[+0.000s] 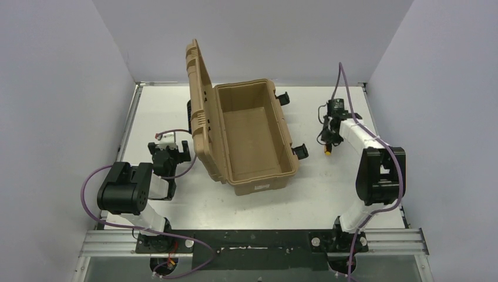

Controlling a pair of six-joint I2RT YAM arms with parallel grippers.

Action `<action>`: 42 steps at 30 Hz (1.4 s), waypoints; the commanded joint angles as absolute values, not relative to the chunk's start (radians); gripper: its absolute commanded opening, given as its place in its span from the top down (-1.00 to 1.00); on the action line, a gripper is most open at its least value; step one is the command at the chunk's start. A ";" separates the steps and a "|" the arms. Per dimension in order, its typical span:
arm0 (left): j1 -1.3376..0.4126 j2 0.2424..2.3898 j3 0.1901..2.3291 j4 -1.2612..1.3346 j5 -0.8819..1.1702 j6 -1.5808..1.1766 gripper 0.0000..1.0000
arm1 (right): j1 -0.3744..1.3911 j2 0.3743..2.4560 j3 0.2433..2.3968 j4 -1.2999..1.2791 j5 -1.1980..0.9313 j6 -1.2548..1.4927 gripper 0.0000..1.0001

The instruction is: Put the screwdriver in the bin

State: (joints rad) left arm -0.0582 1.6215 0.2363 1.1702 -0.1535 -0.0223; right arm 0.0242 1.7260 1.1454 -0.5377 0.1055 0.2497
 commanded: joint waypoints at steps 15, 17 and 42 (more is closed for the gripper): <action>-0.061 1.612 0.254 1.213 -0.160 -0.030 -0.94 | 0.701 1.678 1.651 -0.619 0.181 0.407 1.00; -0.061 1.613 0.254 1.212 -0.160 -0.028 -0.94 | 0.707 1.737 1.625 -0.606 0.145 0.409 1.00; -0.061 1.613 0.255 1.213 -0.161 -0.030 -0.94 | 0.717 2.110 1.554 -0.504 0.099 0.495 0.19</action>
State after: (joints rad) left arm -0.0582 1.6215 0.2363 1.1702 -0.1535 -0.0223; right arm 0.7132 2.0911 1.5257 -0.5190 0.0650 0.4736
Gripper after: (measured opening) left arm 0.971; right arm 0.282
